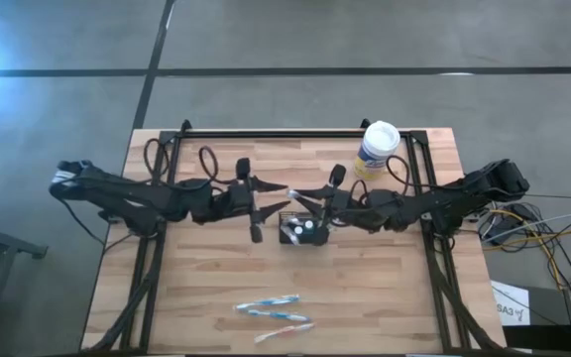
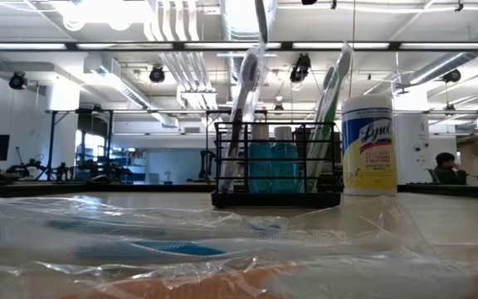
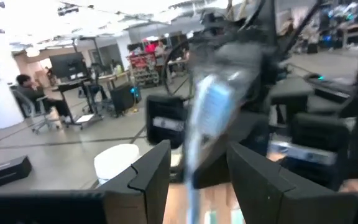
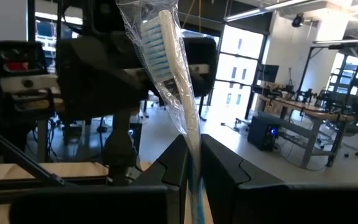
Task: Pick & Place toothbrushing station
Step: Put the top blue toothbrush into the mesh organizer
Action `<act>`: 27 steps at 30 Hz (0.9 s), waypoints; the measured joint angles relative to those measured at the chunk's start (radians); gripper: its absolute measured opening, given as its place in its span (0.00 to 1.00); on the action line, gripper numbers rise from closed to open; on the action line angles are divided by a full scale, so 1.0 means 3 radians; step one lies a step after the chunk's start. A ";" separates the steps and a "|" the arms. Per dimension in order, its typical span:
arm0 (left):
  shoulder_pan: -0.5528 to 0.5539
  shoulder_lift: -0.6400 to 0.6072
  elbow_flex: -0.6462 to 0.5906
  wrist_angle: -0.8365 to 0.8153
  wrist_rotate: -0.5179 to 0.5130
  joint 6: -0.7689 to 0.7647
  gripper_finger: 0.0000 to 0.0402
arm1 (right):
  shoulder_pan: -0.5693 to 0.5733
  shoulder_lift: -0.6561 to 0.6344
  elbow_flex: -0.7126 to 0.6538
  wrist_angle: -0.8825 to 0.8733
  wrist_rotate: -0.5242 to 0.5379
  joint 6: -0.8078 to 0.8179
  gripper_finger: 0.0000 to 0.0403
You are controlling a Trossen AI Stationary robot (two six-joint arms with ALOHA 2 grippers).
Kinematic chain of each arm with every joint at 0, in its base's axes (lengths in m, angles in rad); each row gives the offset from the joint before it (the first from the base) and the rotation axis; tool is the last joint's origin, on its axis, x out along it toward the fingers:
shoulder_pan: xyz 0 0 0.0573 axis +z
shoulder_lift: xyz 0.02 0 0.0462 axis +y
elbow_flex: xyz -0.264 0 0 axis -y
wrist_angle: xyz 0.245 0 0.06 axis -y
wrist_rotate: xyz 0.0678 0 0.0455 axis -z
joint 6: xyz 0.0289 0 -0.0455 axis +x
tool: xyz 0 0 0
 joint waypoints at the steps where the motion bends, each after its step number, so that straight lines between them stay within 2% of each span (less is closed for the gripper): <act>1: 0.0029 0.0034 0.0006 -0.0010 0.0018 -0.0024 0.41 | -0.0005 0.0000 0.0000 -0.0002 0.0000 -0.0001 0.08; 15: 0.0189 0.0318 0.0202 0.0128 0.0081 -0.0007 0.39 | -0.0013 0.0005 0.0001 -0.0001 -0.0003 -0.0025 0.08; 18: 0.0198 0.0318 0.0201 0.0124 0.0087 0.0005 0.31 | -0.0014 0.0005 0.0001 -0.0003 0.0000 -0.0025 0.08; 23: 0.0198 0.0317 0.0201 0.0123 0.0244 0.0151 0.06 | -0.0020 0.0005 0.0001 0.0005 -0.0003 -0.0023 0.08; 27: 0.0198 0.0317 0.0198 0.0111 0.0307 0.0236 0.04 | -0.0016 0.0004 0.0003 -0.0033 -0.0001 -0.0046 0.09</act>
